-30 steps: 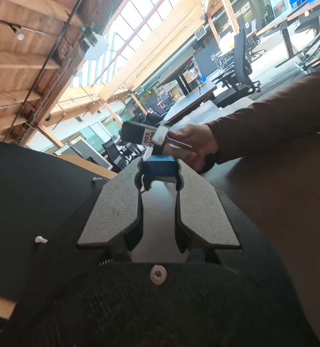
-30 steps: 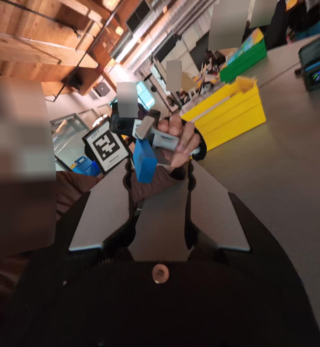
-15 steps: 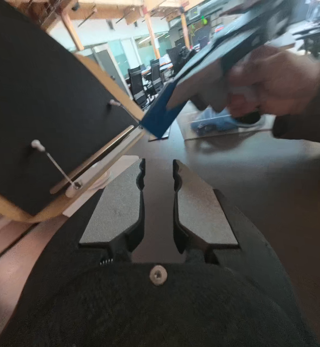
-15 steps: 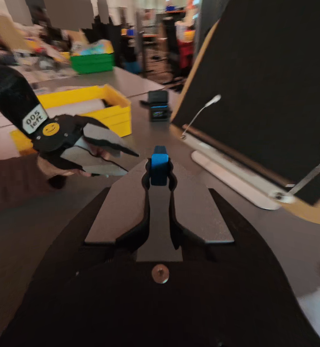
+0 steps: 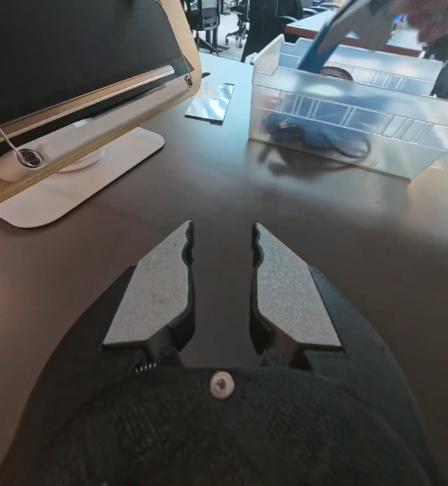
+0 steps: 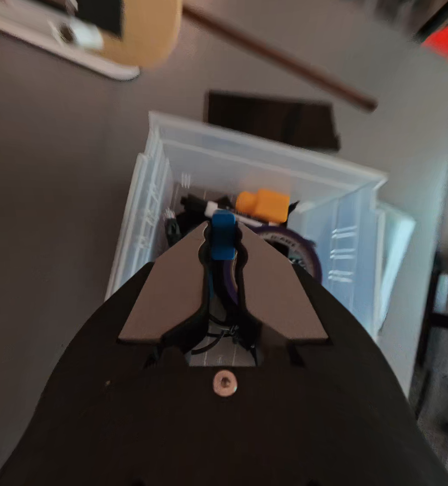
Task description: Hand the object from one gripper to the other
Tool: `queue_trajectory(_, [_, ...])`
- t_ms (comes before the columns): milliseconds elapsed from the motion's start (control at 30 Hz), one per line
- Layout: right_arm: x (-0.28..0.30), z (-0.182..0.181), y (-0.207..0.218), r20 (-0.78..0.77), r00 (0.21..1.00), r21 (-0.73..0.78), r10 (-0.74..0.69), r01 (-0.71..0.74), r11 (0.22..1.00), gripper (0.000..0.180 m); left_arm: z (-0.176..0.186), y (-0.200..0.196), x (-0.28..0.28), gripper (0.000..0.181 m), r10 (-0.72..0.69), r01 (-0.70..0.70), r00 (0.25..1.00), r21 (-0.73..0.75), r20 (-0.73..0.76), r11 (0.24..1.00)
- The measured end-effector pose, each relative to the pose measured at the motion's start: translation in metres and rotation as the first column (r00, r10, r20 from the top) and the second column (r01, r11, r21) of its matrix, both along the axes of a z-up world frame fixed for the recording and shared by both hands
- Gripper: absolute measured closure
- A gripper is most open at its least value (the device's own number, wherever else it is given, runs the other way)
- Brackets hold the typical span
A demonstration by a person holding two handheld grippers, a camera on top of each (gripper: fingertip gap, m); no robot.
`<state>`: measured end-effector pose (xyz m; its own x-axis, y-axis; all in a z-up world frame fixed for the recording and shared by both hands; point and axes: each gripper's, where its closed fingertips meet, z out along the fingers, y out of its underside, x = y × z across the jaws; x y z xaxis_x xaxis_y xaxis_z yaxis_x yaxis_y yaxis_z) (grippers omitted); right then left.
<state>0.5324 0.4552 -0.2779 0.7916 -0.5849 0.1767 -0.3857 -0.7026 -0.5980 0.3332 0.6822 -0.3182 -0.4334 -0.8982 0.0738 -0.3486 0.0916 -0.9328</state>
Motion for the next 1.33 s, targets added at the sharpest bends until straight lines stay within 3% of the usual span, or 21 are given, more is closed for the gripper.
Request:
queue_trajectory(67, [0.015, -0.021, -0.017, -0.015, 0.997, -0.095, -0.081, 0.079, 0.992, 0.143, -0.001, 0.001, 0.001, 0.136, 0.01, -0.01, 1.0, -0.008, -0.007, 1.0])
queue_trajectory(200, [0.01, 0.03, -0.004, 0.183, 0.981, -0.012, -0.063, 0.066, 0.998, 0.134, 0.002, 0.017, 0.013, 0.13, 0.154, -0.154, 0.988, -0.034, -0.008, 0.987])
queue_trajectory(300, [-0.035, 0.065, 0.039, 0.182, 0.982, 0.117, 0.055, -0.077, 0.99, 0.124, -0.005, 0.017, 0.015, 0.13, 0.164, -0.165, 0.986, -0.011, -0.041, 0.986])
queue_trajectory(400, [-0.093, 0.073, 0.098, 0.126, 0.97, 0.268, 0.21, -0.237, 0.934, 0.088, -0.004, 0.017, 0.015, 0.136, 0.166, -0.166, 0.985, 0.005, -0.039, 0.986])
queue_trajectory(433, [-0.111, 0.07, 0.117, 0.103, 0.961, 0.321, 0.255, -0.275, 0.906, 0.084, 0.0, 0.019, 0.015, 0.141, 0.175, -0.175, 0.984, 0.01, -0.018, 0.985])
queue_trajectory(533, [-0.153, 0.042, 0.172, 0.016, 0.929, 0.448, 0.369, -0.337, 0.828, 0.086, 0.014, 0.014, 0.01, 0.149, 0.134, -0.134, 0.99, -0.002, 0.041, 0.991])
queue_trajectory(667, [-0.161, -0.032, 0.214, -0.041, 0.927, 0.389, 0.372, -0.328, 0.861, 0.091, 0.025, 0.015, 0.005, 0.149, 0.118, -0.116, 0.991, -0.038, 0.059, 0.993])
queue_trajectory(767, [-0.157, -0.066, 0.239, -0.064, 0.93, 0.405, 0.362, -0.307, 0.861, 0.093, 0.028, 0.018, 0.002, 0.156, 0.12, -0.121, 0.99, 0.004, 0.072, 0.993])
queue_trajectory(867, [-0.161, -0.076, 0.26, -0.082, 0.918, 0.448, 0.388, -0.314, 0.837, 0.093, 0.029, 0.01, -0.002, 0.156, 0.107, -0.109, 0.991, 0.023, 0.079, 0.994])
queue_trajectory(1033, [-0.165, -0.082, 0.265, -0.012, 0.905, 0.357, 0.425, -0.394, 0.847, 0.099, 0.026, 0.001, -0.009, 0.152, 0.087, -0.089, 0.995, 0.054, 0.044, 0.995])
queue_trajectory(1167, [-0.167, -0.078, 0.263, -0.011, 0.899, 0.385, 0.437, -0.4, 0.832, 0.1, 0.045, -0.008, -0.051, 0.144, 0.044, -0.044, 0.999, -0.015, -0.001, 0.999])
queue_trajectory(1233, [-0.168, -0.078, 0.263, -0.037, 0.893, 0.407, 0.449, -0.397, 0.823, 0.1, 0.068, 0.002, -0.081, 0.145, 0.061, -0.061, 0.998, -0.02, 0.008, 0.998])
queue_trajectory(1333, [-0.172, -0.077, 0.263, -0.04, 0.878, 0.411, 0.476, -0.42, 0.809, 0.105, 0.099, 0.05, -0.128, 0.149, 0.191, -0.192, 0.981, 0.082, 0.013, 0.978])
